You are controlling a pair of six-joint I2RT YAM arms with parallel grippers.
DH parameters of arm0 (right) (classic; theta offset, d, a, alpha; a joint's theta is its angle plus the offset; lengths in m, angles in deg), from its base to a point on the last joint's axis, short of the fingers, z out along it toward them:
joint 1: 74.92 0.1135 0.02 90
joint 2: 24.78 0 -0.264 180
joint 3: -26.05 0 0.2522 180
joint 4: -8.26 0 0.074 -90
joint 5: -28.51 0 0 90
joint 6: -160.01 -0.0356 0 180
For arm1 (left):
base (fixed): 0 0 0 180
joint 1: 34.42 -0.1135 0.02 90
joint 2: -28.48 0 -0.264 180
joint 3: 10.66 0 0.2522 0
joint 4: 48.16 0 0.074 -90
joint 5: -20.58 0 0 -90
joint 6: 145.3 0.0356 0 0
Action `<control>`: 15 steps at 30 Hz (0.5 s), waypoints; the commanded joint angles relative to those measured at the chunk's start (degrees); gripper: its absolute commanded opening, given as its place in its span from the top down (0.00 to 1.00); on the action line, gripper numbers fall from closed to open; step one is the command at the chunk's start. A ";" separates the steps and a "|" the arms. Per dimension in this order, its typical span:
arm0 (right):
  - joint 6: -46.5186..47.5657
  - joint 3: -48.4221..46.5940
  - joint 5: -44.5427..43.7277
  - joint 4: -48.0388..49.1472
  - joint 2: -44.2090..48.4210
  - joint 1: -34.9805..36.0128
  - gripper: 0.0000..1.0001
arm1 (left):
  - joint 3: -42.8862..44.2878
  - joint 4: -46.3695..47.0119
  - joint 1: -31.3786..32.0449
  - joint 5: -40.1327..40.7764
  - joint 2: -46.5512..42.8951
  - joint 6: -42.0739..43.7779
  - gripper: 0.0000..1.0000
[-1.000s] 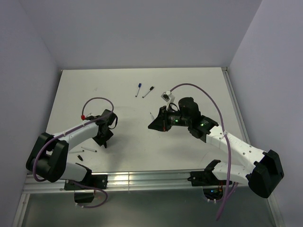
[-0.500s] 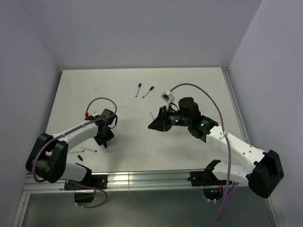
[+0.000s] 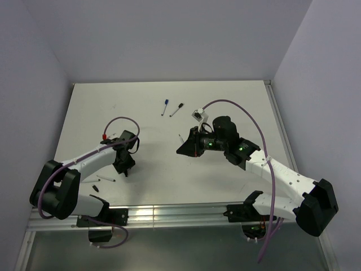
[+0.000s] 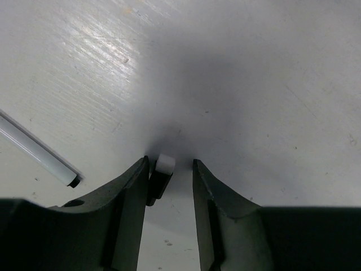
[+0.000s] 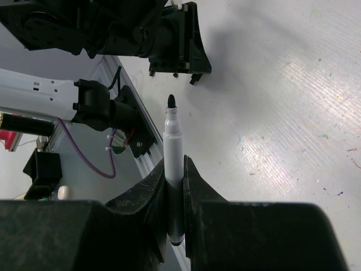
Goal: Insert the pens into the pen caps
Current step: Insert the pen cap onto the pen.
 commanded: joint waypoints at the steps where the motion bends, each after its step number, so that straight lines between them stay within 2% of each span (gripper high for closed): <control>1: 0.98 -0.03 0.60 1.35 0.49 -0.38 1.00 | -2.15 -2.11 0.28 -4.37 0.23 0.22 0.60; 6: 1.07 -0.03 0.51 1.26 0.40 -0.38 1.00 | -2.85 -2.02 0.19 -4.38 0.76 -0.48 0.68; 15: 1.15 -0.12 0.43 1.26 0.32 -0.38 1.00 | -4.52 -0.79 0.37 -5.16 0.94 -1.89 0.76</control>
